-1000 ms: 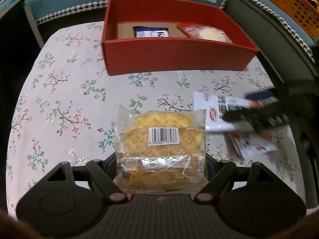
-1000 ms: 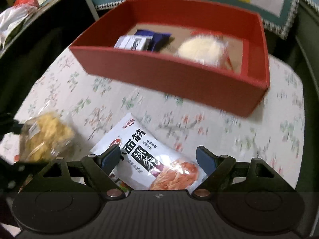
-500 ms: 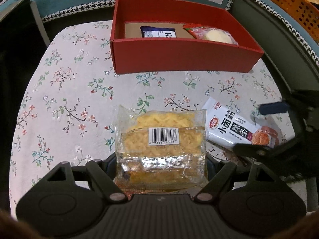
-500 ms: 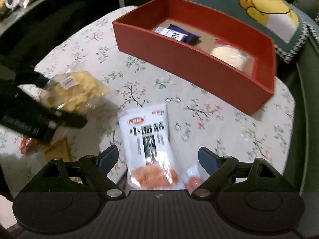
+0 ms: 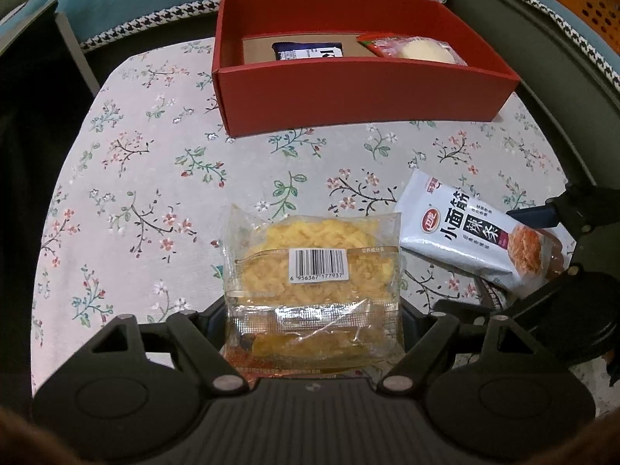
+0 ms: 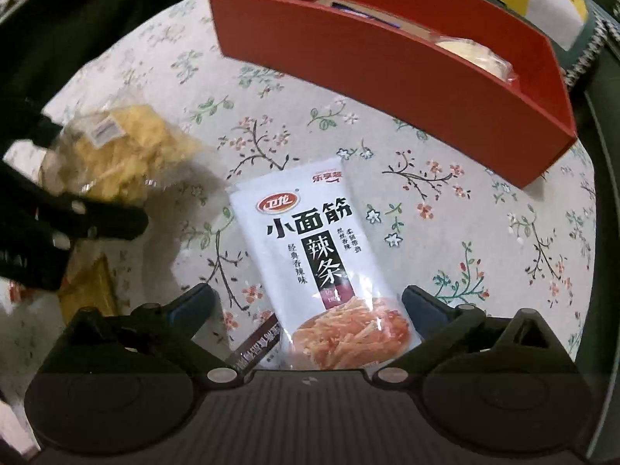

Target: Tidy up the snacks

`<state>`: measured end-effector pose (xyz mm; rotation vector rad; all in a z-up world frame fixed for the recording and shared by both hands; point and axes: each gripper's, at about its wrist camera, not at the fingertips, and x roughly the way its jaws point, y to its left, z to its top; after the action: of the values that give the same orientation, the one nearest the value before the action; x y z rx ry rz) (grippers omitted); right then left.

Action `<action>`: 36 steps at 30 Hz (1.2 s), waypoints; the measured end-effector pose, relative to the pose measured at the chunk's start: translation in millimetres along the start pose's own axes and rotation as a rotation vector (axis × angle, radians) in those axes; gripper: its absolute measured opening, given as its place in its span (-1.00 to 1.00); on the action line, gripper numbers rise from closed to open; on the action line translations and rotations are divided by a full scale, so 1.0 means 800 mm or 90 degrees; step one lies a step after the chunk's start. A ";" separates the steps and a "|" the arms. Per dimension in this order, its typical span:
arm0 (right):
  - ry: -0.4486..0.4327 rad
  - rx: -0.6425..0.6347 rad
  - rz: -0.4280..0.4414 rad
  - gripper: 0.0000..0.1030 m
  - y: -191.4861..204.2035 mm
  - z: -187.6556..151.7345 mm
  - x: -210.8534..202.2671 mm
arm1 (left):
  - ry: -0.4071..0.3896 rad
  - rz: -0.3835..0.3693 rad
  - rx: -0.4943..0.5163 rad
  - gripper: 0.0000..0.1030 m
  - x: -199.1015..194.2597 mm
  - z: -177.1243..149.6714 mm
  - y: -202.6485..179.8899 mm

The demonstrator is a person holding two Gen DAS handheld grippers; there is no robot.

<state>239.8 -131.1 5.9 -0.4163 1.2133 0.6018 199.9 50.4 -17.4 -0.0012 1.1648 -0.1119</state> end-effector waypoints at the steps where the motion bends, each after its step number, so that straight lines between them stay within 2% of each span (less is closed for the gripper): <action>1: -0.004 0.007 0.003 1.00 -0.002 -0.001 -0.002 | 0.001 0.001 0.001 1.00 0.000 0.000 0.000; 3: -0.004 0.023 -0.002 0.93 -0.008 -0.002 -0.004 | 0.000 0.004 0.003 1.00 0.000 0.000 0.001; 4: -0.005 0.026 -0.010 0.79 -0.010 -0.001 -0.006 | -0.001 0.005 0.003 1.00 0.000 0.001 0.000; 5: -0.009 0.030 -0.018 0.58 -0.013 -0.001 -0.008 | -0.004 0.008 0.004 1.00 -0.001 0.001 0.000; 8: -0.022 0.039 -0.030 0.15 -0.018 0.000 -0.016 | -0.010 0.015 0.013 1.00 -0.004 0.001 -0.003; 13: -0.033 0.027 -0.038 -0.01 -0.005 -0.002 -0.024 | -0.020 0.025 0.029 1.00 -0.007 0.000 -0.008; 25: -0.090 0.050 -0.048 -0.03 0.005 -0.009 -0.061 | -0.043 0.029 0.028 1.00 -0.017 0.004 -0.013; 36: -0.133 0.093 -0.074 -0.03 0.003 -0.018 -0.087 | -0.076 0.052 0.041 1.00 -0.028 0.009 -0.028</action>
<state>212.1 -152.2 67.6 -0.2907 1.0191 0.4424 196.0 29.8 7.2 0.0953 1.0401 -0.0763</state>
